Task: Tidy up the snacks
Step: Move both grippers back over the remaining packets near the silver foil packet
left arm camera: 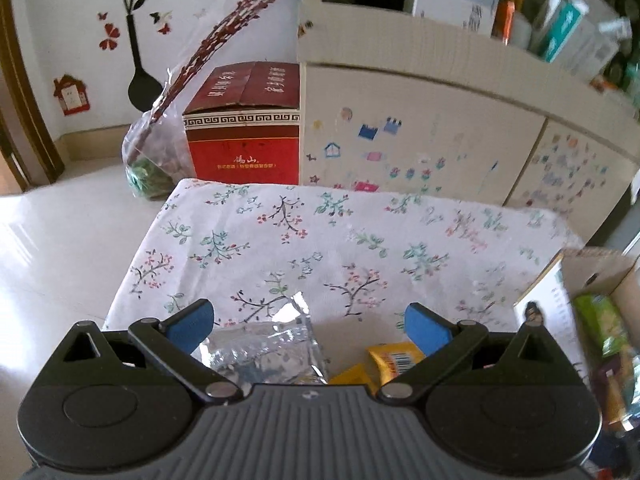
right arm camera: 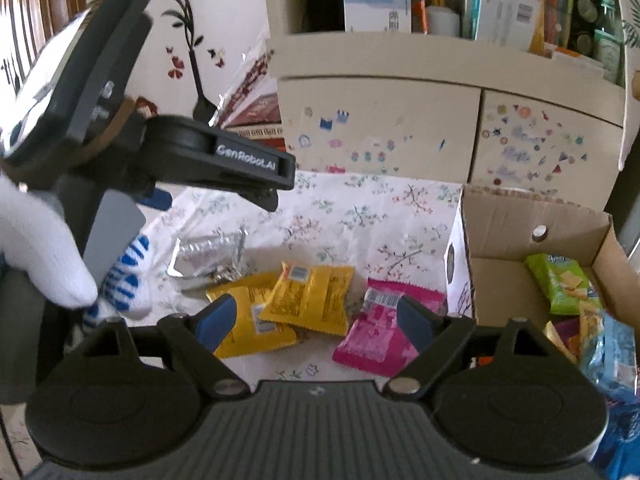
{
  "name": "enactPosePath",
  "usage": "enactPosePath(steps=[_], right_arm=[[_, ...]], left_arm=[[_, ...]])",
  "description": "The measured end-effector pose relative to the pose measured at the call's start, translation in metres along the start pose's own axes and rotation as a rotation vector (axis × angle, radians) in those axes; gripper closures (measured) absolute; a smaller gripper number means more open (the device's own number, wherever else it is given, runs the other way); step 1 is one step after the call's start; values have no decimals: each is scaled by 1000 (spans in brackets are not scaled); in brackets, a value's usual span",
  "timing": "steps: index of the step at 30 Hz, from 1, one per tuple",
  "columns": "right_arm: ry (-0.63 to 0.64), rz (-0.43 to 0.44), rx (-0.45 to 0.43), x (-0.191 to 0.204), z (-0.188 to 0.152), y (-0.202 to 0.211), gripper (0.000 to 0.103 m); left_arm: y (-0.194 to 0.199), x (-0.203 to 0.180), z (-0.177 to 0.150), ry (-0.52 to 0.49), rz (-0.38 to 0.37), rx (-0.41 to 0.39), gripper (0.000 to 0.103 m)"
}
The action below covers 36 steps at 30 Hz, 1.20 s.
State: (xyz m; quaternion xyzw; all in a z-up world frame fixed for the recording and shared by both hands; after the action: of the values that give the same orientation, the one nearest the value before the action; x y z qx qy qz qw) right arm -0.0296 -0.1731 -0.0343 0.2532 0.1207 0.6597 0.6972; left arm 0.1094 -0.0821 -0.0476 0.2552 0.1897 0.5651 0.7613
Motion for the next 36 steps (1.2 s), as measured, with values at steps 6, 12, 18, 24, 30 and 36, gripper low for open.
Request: enactPosePath(steps=[6,12,18,24,30,36], right_arm=[[33,-27,12,5,-9,-12,11],[63,-39,44,9,-18,-26,8],[100,-90,58,13,-25,-40,3],[197,-130,108,24,-35,-55,1],[152,-80,162,28,-35,-57,0],[99,25,240,46,-45,-52,0]], left_arm=[[-17,-9,-4,-120,2,18,0],[-30,-15,-6,-172,-45,36,0],[-48,-25,-17,-263,-37,79,0],[-57,-32,-29,-334,-20,108,0],[-53,-22,-34,-344,-17,113,0],[-42,-6,-45,-358,-36,124,0]])
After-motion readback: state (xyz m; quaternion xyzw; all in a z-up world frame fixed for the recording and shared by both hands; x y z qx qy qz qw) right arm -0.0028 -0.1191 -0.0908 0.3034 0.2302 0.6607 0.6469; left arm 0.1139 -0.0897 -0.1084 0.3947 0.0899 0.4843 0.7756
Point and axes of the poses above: each gripper's, at about its wrist camera, not at the fingertips, and y roughly against the way its jaws point, x to its left, z to its top, the point moved 3 cm from there along -y, roughly the way its jaws point, and after that the axes turned 12 degrees about -x, right-handed, at the moved point
